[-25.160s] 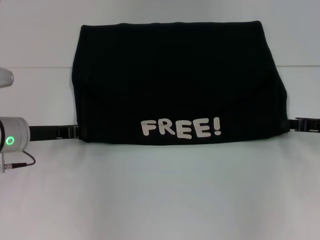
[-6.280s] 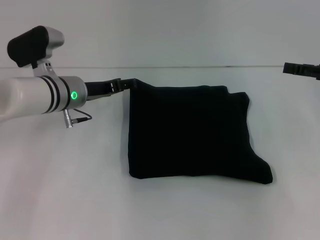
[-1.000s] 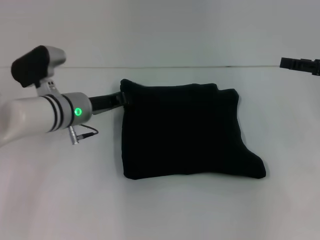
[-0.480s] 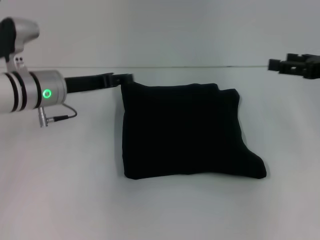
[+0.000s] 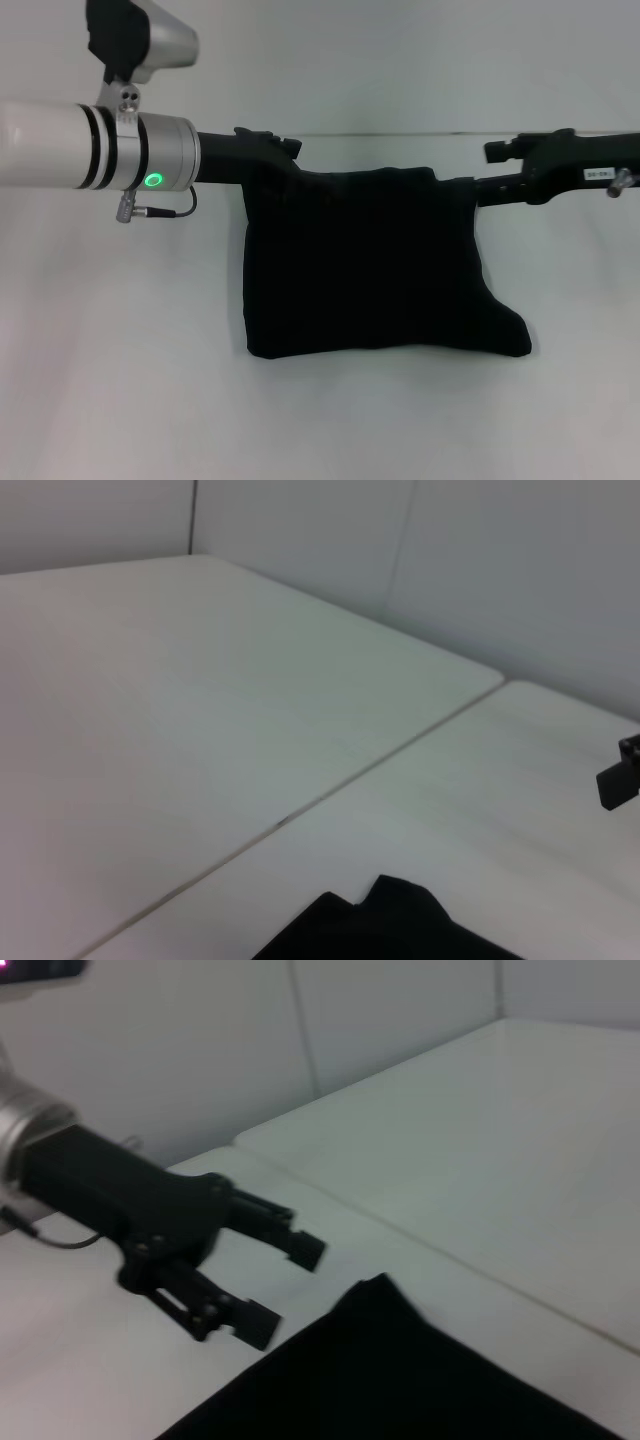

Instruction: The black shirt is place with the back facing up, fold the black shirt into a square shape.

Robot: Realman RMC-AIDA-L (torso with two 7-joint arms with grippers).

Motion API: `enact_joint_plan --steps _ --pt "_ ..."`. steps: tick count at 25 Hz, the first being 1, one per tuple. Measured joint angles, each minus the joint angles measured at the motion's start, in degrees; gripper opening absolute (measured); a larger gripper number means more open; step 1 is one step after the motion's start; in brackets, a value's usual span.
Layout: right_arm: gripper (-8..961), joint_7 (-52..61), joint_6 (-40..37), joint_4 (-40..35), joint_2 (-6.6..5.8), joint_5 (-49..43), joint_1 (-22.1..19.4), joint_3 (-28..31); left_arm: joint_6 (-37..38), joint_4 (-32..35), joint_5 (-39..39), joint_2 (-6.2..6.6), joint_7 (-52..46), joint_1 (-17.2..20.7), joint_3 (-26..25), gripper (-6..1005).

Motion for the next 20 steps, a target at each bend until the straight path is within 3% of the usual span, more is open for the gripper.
enact_joint_plan --steps 9,20 --pt "894 2.88 0.83 -0.45 0.54 -2.53 2.03 -4.85 -0.25 5.00 6.65 -0.58 0.13 1.50 3.39 907" --pt "894 4.03 1.71 -1.16 1.13 -5.30 3.05 -5.52 2.97 6.53 8.45 -0.46 0.26 2.48 4.36 906"
